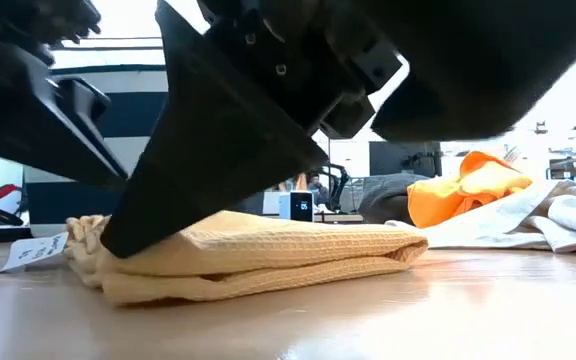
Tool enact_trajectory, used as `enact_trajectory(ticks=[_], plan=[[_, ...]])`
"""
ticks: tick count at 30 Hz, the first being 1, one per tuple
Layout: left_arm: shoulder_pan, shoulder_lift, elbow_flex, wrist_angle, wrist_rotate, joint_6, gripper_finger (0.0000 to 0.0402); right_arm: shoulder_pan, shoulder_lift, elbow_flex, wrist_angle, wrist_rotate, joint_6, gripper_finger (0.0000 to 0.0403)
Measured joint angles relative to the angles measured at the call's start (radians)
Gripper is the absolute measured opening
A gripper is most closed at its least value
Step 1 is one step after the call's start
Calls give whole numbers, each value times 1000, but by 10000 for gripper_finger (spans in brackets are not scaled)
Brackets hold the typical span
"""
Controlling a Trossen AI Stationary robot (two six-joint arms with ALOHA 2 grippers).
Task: Fold towel
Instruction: Fold the yellow kitchen towel
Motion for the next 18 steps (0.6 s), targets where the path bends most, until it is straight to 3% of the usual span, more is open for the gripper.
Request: enact_trajectory(ticks=[7, 13, 18], plan=[[39, 110, -5, 7, 112, -2, 78, 9, -32, 0, -72, -4, 1, 40], [31, 142, -6, 0, 105, -28, 77, 24, -128, -18, -116, 36, 7, 104], [29, 134, -7, -9, 96, 15, 77, 14, -131, -109, -67, 49, 35, 141]])
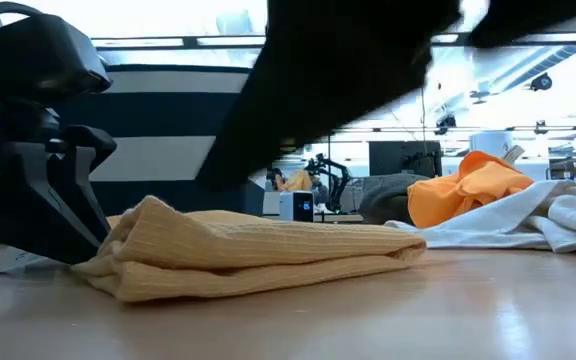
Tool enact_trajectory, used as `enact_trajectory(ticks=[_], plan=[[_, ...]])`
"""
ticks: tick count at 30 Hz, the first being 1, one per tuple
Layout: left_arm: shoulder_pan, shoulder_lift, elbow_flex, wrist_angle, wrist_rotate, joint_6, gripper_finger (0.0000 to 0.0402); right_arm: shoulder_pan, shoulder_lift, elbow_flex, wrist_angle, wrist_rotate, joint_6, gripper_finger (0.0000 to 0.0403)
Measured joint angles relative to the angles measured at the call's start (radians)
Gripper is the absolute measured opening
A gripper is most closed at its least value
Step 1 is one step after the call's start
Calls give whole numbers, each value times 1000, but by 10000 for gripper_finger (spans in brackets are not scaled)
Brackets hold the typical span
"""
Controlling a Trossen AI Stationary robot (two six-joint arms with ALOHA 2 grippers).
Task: Fold towel
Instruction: Fold the yellow kitchen towel
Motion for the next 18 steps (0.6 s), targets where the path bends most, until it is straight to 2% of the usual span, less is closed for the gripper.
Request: enact_trajectory(ticks=[3, 6, 13, 18], plan=[[0, -1, 0, -3, -3, 8, 77, -10, 17, -75, 174, -9, 45, 151], [0, -2, -1, -6, -6, 3, 77, -16, 34, -136, 270, -30, 67, 155], [-2, -1, -5, 2, -17, -6, 77, -8, -11, -148, 329, -48, 89, 150], [-1, 0, -5, 11, -38, 3, 77, -6, -9, -172, 406, 35, 79, 142]])
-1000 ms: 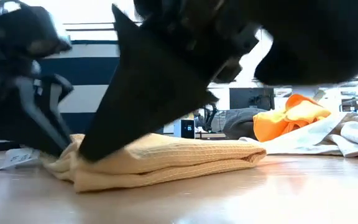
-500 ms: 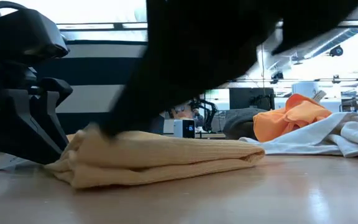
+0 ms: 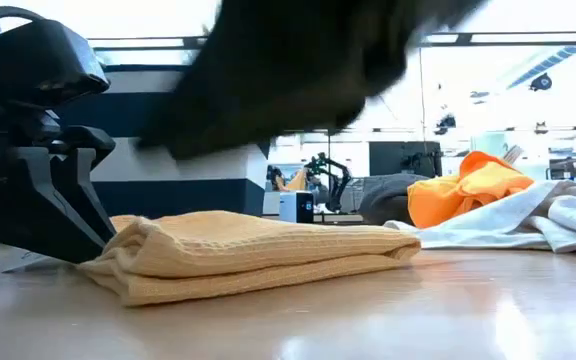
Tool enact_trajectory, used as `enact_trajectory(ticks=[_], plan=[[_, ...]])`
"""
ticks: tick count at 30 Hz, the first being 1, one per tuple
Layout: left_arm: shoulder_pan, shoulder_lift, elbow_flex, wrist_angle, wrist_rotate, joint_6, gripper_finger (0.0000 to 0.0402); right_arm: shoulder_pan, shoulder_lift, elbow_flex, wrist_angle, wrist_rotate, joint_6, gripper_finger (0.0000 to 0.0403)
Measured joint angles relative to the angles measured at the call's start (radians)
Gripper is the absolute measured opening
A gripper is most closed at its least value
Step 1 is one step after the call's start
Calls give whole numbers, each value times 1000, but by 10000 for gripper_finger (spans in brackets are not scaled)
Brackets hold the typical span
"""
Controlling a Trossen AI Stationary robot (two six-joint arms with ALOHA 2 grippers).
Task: Fold towel
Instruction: Fold the yellow kitchen towel
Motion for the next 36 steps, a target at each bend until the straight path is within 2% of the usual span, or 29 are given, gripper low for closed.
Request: enact_trajectory(ticks=[7, 11, 14, 18, 22, 24, 29, 32, 34, 36], plan=[[0, 0, -2, 10, -3, -7, 77, -19, 110, -12, 150, -43, 19, 131], [0, 0, -3, 12, -6, -7, 77, -19, 111, -8, 155, -42, 41, 128], [0, -4, -3, -4, -7, 6, 77, -12, 57, -10, 101, -15, -7, 130], [0, -53, -6, -80, 7, 43, 77, 11, -83, -16, -108, 81, -15, 136], [1, -122, -6, -89, -55, 62, 77, 17, -194, -100, -349, 195, 148, 139], [2, -129, -6, -35, -95, 68, 77, 13, -256, -168, -392, 228, 266, 139], [3, -79, -6, 223, -78, 145, 77, 9, -328, -350, -280, 224, 422, 126], [1, -9, 2, 434, -4, 204, 77, 8, -311, -437, -86, 205, 430, 117], [-2, 36, 17, 478, 24, 219, 77, 7, -287, -474, 60, 175, 398, 111], [-8, 74, 32, 431, 40, 196, 77, 8, -243, -485, 112, 150, 366, 105]])
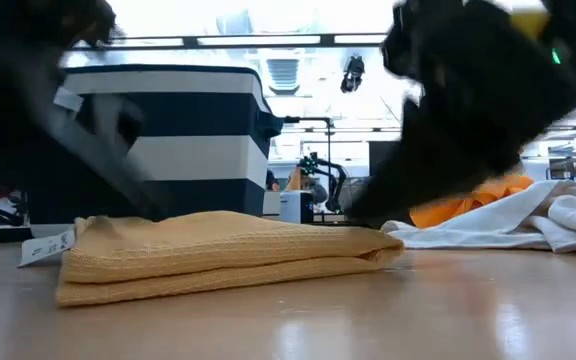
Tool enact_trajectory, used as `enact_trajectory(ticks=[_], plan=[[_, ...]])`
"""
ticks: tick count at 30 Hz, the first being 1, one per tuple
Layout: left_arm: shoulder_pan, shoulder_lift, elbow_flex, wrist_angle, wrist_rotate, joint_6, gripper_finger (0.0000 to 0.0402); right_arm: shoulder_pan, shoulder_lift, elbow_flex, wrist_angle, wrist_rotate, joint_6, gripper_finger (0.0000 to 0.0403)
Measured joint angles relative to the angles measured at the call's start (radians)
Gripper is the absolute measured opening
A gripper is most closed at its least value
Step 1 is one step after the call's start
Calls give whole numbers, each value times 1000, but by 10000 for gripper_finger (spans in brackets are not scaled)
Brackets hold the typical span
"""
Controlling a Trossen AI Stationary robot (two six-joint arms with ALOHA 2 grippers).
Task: Fold towel
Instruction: Fold the yellow kitchen towel
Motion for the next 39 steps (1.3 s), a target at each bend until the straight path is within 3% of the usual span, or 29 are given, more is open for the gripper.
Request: enact_trajectory(ticks=[8, 14, 17, 22, 25, 28, 32, 36, 39], plan=[[-22, 51, 1, -108, 11, -213, 77, -2, 61, 45, -94, -20, 36, 84], [-36, 28, -2, -125, 5, -191, 77, -12, -22, 111, -92, 42, -146, 82], [-37, -26, -2, -194, 36, -189, 77, -47, -20, 142, -102, 71, -229, 81], [-67, -205, 17, -369, 1, -195, 77, -138, 29, 177, -80, 5, -288, 67], [-83, -275, -1, -408, -95, -197, 77, -178, 85, 170, 78, 23, -331, 52], [-82, -295, -31, -401, -184, -198, 77, -207, 136, 150, 344, 84, -393, 30], [-75, -260, -90, -386, -184, -250, 77, -274, 216, 158, 546, 92, -490, 4], [-79, -185, -132, -375, -100, -327, 77, -344, 252, 179, 561, 85, -458, 3], [-86, -139, -137, -360, -59, -383, 77, -376, 253, 178, 567, 151, -385, 1]])
